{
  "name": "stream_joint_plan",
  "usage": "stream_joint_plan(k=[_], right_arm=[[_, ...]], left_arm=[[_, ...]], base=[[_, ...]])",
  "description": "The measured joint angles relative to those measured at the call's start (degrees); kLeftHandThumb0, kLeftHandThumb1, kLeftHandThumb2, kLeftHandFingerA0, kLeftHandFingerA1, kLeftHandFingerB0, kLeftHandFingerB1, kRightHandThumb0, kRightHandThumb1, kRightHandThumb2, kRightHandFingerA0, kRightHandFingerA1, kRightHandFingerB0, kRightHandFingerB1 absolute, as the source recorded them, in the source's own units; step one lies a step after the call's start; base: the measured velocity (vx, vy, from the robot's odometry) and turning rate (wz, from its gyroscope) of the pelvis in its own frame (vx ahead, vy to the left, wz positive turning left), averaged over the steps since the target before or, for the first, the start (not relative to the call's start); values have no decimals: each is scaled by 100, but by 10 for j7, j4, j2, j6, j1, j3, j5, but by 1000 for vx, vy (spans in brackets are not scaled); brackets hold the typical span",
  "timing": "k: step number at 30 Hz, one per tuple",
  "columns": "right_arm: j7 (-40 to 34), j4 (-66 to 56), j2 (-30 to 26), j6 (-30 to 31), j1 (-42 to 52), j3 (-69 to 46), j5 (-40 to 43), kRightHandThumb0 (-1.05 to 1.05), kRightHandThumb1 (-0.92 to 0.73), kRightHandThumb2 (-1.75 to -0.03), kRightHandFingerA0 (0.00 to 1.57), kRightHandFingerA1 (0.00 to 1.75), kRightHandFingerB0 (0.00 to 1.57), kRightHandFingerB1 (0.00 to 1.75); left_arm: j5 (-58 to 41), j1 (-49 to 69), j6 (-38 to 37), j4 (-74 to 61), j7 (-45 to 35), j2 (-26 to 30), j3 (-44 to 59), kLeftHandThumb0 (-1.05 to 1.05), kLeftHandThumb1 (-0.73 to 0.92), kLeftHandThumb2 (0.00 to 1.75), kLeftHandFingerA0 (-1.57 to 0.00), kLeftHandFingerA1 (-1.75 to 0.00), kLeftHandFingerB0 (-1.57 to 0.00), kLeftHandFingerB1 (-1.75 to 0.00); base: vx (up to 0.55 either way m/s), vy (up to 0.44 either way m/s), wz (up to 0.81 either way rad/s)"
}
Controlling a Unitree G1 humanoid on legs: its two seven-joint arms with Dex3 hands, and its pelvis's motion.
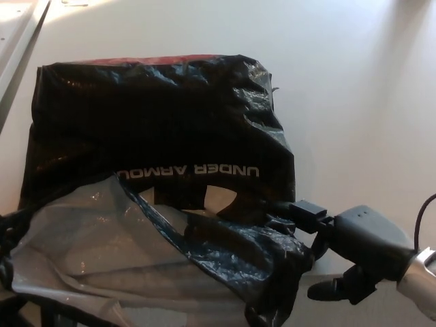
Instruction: A plastic bag is kept infront of the robot in the middle of the desk and the robot uses both its hands to grab it from the top and lifts it up and then releases it.
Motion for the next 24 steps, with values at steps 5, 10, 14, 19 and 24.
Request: stream_joint_plan(k=[5,10,14,19,24], right_arm=[[-42,-15,-2,5,0,27,-52,-59,-43,-71,110,130,6,36],[-75,-29,-2,22,0,58,-100,-60,-43,-72,112,123,7,38],[-102,-32,-2,34,0,81,-136,-60,-43,-70,108,134,6,35],[-150,-19,-3,46,-8,103,-182,-59,-41,-69,108,136,6,36],[-205,28,-3,45,-29,113,-207,-60,-40,-69,109,137,7,38]], left_arm=[[0,-2,0,0,0,0,0,-25,33,82,-110,-100,0,-44],[0,-4,0,0,0,0,0,-22,32,82,-110,-101,-2,-45],[0,-4,0,0,0,0,0,-24,33,81,-107,-97,-2,-44],[1,-5,0,1,0,0,-1,-24,33,81,-106,-97,-2,-44],[1,-6,0,4,-2,0,-1,-23,33,81,-107,-98,-2,-44]], base=[[0,0,0],[0,0,0],[0,0,0],[0,0,0],[0,0,0]])
